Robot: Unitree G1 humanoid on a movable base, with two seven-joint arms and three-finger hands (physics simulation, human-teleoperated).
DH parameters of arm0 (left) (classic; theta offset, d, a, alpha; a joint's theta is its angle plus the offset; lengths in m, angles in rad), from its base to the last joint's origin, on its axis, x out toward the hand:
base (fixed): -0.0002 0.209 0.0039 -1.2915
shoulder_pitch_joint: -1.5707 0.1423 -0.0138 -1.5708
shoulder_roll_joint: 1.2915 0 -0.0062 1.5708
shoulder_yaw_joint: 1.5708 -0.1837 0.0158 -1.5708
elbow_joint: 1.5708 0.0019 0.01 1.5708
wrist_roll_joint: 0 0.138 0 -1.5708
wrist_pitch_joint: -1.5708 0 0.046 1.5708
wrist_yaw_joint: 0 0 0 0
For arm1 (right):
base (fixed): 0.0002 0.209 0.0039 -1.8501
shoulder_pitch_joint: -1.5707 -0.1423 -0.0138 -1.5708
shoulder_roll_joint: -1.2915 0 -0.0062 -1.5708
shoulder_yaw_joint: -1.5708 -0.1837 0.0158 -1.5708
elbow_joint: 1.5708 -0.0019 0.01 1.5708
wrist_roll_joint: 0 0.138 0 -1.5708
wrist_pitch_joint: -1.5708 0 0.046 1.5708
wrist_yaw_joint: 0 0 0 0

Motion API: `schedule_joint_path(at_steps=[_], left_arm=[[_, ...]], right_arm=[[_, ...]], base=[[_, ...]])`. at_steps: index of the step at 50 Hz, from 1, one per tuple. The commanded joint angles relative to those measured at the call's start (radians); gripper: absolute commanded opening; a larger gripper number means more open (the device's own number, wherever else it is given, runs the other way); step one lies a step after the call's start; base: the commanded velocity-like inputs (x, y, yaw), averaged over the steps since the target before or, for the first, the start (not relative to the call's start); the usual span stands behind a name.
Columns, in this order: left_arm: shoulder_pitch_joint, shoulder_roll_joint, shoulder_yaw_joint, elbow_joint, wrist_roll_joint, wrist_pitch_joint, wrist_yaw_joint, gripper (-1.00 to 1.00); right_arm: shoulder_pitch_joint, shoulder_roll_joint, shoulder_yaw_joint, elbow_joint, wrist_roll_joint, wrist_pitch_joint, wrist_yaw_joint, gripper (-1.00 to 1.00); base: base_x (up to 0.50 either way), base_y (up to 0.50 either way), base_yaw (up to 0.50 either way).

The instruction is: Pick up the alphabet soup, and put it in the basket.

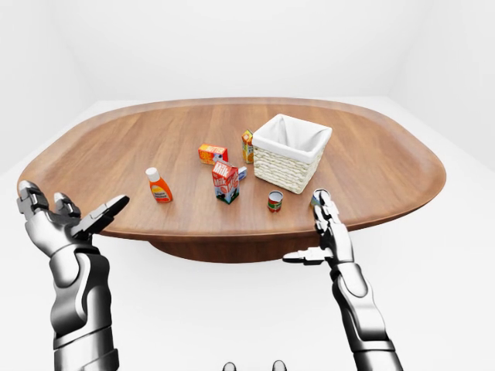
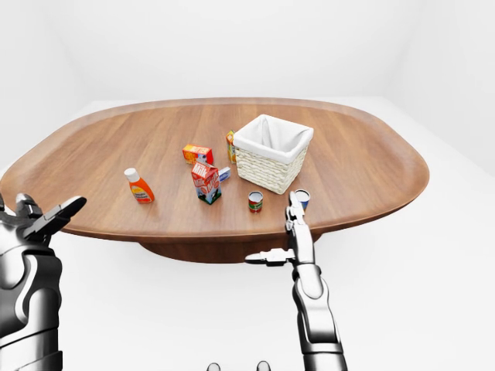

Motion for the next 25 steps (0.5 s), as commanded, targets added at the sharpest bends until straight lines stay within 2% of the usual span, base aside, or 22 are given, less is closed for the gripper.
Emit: schedule_joint_path(at_steps=[1,6,9,14,17,20,23,25], left_arm=[[-0.007,0.012,-0.001,0.015,-0.008,-0.006,0.013,1.00],[-0.006,0.010,0.000,0.012,-0.006,-0.005,0.012,1.00],[-0.018,0.011,-0.004,0.045,-0.003,-0.028,0.003,1.00],[-0.011,0.012,-0.006,0.031,-0.005,-0.021,0.003,1.00],[-0.016,0.011,-0.004,0.043,-0.006,-0.032,0.002,1.00],[-0.012,0.012,-0.005,0.035,-0.010,-0.028,0.000,1.00],[-0.016,0.011,-0.006,0.050,-0.007,-0.038,-0.005,1.00],[-0.011,0.013,-0.006,0.035,-0.009,-0.027,0.000,1.00]], right_arm=[[0.007,0.000,-0.010,-0.017,0.010,0.001,-0.012,1.00],[0.007,-0.002,-0.018,-0.019,0.016,-0.001,-0.022,1.00],[0.011,-0.002,-0.037,-0.031,0.015,-0.006,-0.058,1.00],[0.018,-0.006,-0.055,-0.041,0.024,-0.014,-0.086,1.00],[0.027,-0.005,-0.067,-0.063,0.028,-0.008,-0.112,1.00],[0.025,-0.008,-0.076,-0.051,0.030,-0.017,-0.128,1.00],[0.030,-0.008,-0.078,-0.064,0.030,-0.010,-0.139,1.00],[0.033,-0.008,-0.081,-0.069,0.033,-0.010,-0.143,1.00]], base=[[0.00,0.00,0.00],[0.00,0.00,0.00],[0.00,0.00,0.00],[0.00,0.00,0.00],[0.00,0.00,0.00],[0.00,0.00,0.00],[0.00,0.00,0.00],[0.00,0.00,0.00]])
